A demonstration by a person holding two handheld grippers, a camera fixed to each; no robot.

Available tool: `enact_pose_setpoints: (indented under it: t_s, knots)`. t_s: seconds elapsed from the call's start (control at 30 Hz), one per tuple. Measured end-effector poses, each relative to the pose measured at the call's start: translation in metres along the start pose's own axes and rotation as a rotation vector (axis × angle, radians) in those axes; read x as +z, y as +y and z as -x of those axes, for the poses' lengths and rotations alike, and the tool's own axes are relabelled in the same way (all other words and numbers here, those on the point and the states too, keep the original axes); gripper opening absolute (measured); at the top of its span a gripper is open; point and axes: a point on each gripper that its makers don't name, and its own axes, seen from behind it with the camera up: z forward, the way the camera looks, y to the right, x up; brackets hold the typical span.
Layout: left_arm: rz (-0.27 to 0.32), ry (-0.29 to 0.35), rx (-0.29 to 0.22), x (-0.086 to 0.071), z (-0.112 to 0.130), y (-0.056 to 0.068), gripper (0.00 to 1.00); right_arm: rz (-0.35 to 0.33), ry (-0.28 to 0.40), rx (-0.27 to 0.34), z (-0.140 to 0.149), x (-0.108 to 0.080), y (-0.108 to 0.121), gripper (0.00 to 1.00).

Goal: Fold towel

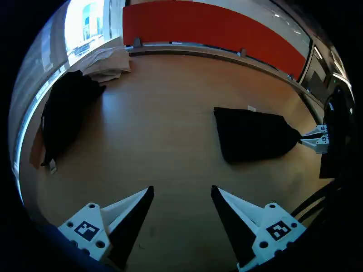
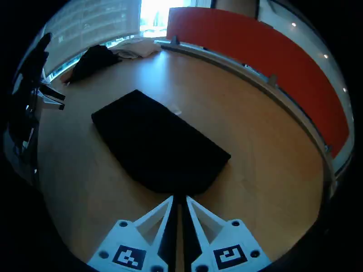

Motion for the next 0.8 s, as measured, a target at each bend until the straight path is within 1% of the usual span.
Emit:
enact_pose_setpoints:
  t_s: [0.13, 0.4, 0.6, 0.8]
  knots:
    - [0.010, 0.006, -0.015, -0.004, -0.001, 0.001, 0.94, 0.002, 0.025, -0.034, -0.022, -0.004, 0.000, 0.05]
    - [0.007, 0.014, -0.025, -0.010, 0.001, -0.003, 0.94, 0.005, 0.076, -0.114, -0.067, -0.011, -0.006, 0.05]
    - [0.005, 0.017, -0.044, -0.015, 0.004, -0.008, 0.94, -0.005, 0.106, -0.160, -0.095, -0.011, -0.016, 0.05]
    - [0.003, 0.016, -0.055, -0.017, 0.009, -0.012, 0.94, -0.023, 0.136, -0.190, -0.120, -0.008, -0.031, 0.05]
